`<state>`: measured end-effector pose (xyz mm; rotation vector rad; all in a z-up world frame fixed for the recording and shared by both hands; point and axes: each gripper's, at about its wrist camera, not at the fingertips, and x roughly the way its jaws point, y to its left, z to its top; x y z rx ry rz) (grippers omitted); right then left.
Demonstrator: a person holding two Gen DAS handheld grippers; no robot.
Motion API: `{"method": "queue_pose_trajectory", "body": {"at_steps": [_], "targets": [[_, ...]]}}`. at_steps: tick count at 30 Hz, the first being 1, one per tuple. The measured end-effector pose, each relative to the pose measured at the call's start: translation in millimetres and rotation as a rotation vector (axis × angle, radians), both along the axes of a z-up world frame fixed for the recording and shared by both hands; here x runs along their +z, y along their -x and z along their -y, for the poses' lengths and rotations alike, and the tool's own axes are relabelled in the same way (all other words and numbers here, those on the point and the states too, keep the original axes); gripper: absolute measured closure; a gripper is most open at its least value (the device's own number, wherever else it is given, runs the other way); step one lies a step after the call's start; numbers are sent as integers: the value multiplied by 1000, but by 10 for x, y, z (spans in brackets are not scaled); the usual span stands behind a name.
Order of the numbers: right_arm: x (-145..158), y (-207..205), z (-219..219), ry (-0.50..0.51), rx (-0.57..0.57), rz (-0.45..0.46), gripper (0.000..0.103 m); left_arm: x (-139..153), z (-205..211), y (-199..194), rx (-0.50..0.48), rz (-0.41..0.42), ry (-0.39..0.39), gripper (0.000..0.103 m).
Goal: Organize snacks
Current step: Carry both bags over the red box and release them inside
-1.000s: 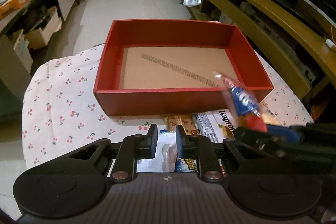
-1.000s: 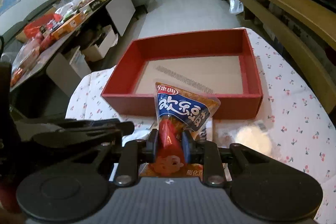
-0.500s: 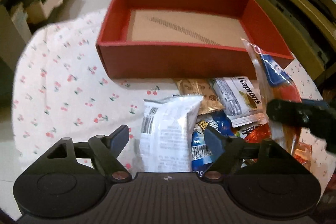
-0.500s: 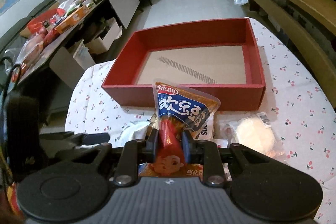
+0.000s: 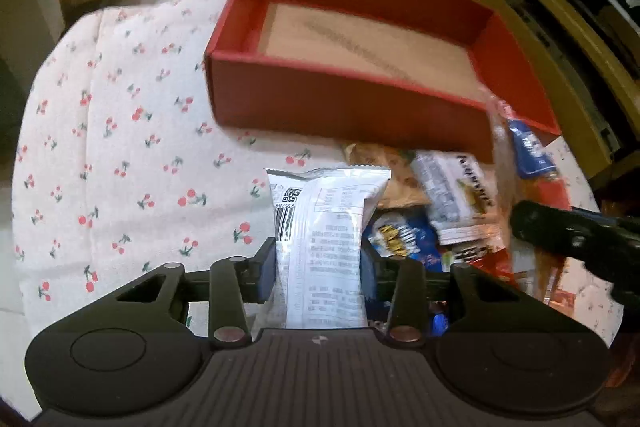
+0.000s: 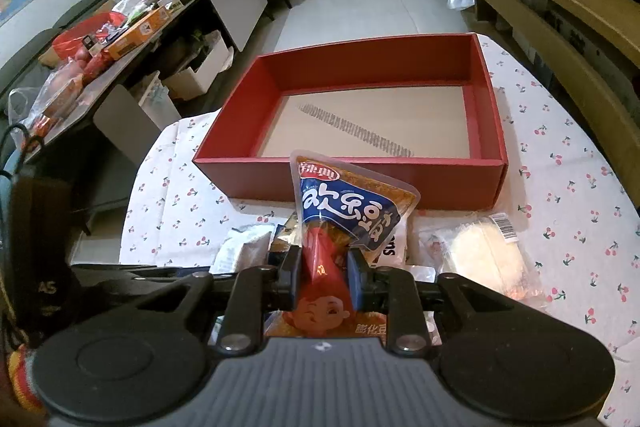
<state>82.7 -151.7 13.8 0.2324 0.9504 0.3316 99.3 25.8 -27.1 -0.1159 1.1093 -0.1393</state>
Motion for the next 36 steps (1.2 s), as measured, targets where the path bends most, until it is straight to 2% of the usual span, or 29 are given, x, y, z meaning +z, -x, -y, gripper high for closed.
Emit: {"method": "queue_pose_trajectory", "body": {"at_steps": [9, 20, 24, 36], "targets": [[140, -136, 0, 8, -16, 53, 70, 459, 241, -119, -63, 123, -5, 54], [312, -883, 41, 39, -75, 128, 70, 653, 397, -916, -46, 221, -45, 54], [250, -1199, 60, 64, -91, 131, 70, 576, 446, -1169, -39, 237, -81, 54], [-258, -1731, -14, 135, -78, 61, 70, 91, 495, -1513, -38, 167, -103, 55]]}}
